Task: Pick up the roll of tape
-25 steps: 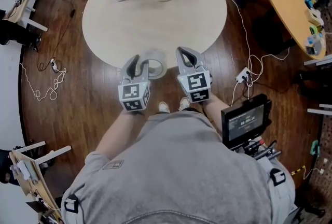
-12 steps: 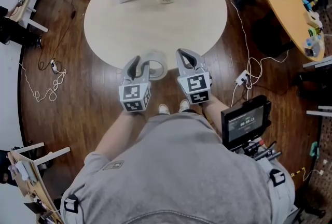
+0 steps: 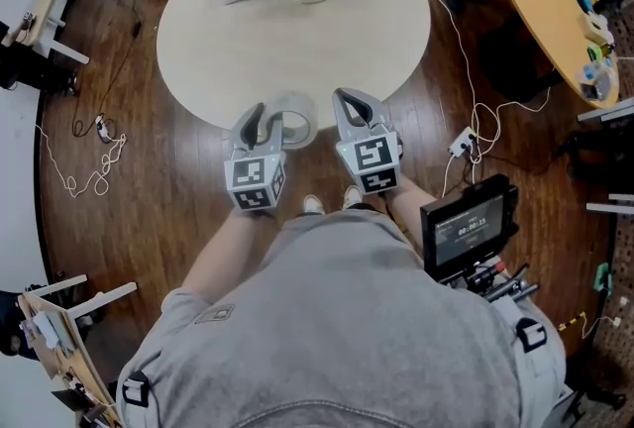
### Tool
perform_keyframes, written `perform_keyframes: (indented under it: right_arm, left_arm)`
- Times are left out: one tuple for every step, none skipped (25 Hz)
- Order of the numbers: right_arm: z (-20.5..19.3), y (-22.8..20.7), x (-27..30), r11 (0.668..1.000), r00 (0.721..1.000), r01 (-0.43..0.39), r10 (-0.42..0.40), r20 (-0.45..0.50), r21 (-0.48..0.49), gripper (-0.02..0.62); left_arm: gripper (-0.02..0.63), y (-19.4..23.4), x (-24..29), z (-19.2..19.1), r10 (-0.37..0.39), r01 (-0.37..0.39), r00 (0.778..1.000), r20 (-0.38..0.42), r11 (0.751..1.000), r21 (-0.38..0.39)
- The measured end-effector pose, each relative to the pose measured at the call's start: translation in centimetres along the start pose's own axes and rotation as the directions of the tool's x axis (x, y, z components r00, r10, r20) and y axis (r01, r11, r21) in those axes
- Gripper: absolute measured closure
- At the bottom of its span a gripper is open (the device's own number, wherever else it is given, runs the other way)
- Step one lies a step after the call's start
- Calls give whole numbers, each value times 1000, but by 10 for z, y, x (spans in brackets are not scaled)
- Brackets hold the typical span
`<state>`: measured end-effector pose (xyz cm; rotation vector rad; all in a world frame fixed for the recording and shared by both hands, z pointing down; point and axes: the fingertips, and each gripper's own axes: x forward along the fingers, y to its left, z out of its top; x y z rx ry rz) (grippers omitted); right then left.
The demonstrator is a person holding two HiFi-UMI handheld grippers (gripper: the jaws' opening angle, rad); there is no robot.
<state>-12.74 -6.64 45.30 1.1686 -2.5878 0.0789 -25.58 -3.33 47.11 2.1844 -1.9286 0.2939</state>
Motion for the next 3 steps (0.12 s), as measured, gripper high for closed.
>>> perform_keyframes:
  right_arm:
    - [0,-1,0,1000,1000,-1,1,0,-1,583]
    - [1,-2,1,1000,1000,-1,1,0,-3,583]
    - [1,-3,1,1000,1000,-1,1,0,-4,583]
  left_arm:
    - [486,0,1,0,1,-1,1000,1,1000,-1]
    - [486,0,1,1,2,-2,1000,2,1000,-3]
    - [486,0,2,2,3,-3,1000,3,1000,-4]
